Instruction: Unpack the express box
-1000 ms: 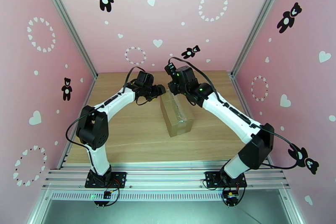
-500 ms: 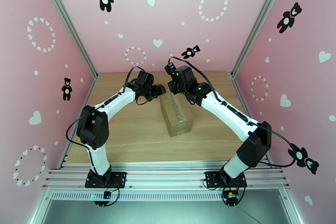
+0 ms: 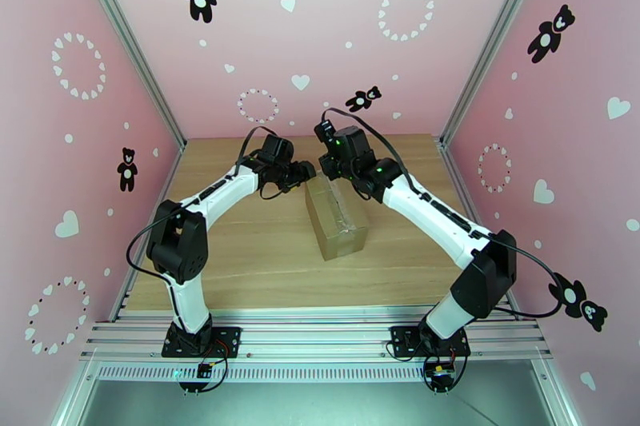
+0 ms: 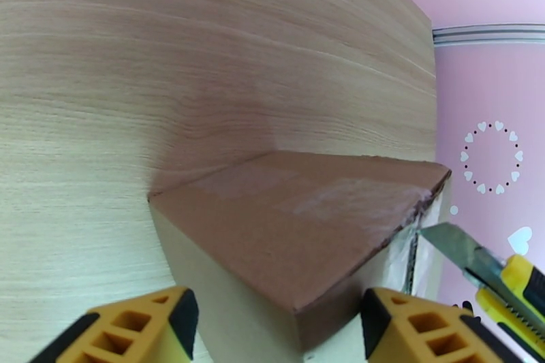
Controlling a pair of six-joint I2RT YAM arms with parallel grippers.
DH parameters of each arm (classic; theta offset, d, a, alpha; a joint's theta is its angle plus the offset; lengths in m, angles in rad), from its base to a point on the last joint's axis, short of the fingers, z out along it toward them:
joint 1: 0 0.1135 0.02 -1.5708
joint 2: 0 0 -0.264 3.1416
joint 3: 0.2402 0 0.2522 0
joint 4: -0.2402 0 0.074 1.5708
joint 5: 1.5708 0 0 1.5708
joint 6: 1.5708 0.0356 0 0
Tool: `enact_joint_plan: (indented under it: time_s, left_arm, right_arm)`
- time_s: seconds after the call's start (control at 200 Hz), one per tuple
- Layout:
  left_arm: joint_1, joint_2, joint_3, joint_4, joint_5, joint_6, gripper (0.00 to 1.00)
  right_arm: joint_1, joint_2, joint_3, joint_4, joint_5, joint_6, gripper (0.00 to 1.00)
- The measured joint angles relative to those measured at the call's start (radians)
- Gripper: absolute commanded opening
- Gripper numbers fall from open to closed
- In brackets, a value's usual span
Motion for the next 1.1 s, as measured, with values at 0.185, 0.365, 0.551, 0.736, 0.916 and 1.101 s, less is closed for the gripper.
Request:
enact_joint_plan:
  time_s: [0.185, 0.365, 0.551, 0.736, 0.916, 1.101]
  left_arm:
    - [-0.002, 0.003, 0.005, 0.0, 0.0, 0.0, 0.69]
    - [-0.002, 0.005, 0.005, 0.0, 0.0, -0.001, 0.68]
    - [-0.003, 0.006, 0.009, -0.001, 0.0, -0.005, 0.68]
    - [-0.003, 0.007, 0.011, -0.005, -0.001, -0.008, 0.68]
    - [-0.003, 0.011, 0.019, -0.017, -0.001, -0.008, 0.68]
    - [-0.003, 0.015, 0.042, -0.05, -0.008, -0.006, 0.69]
  right_arm:
    - [0.001, -0.004, -0.003, -0.002, 0.007, -0.002, 0.0]
    - [0.003, -0.021, -0.023, -0.002, 0.011, -0.003, 0.0]
    - [0.003, -0.032, -0.032, -0.002, 0.014, -0.003, 0.0]
    - [0.003, -0.037, -0.045, 0.001, 0.016, -0.004, 0.0]
    - [0.005, -0.047, -0.068, 0.017, 0.018, -0.003, 0.0]
    - [0.005, -0.067, -0.105, 0.044, 0.018, -0.004, 0.0]
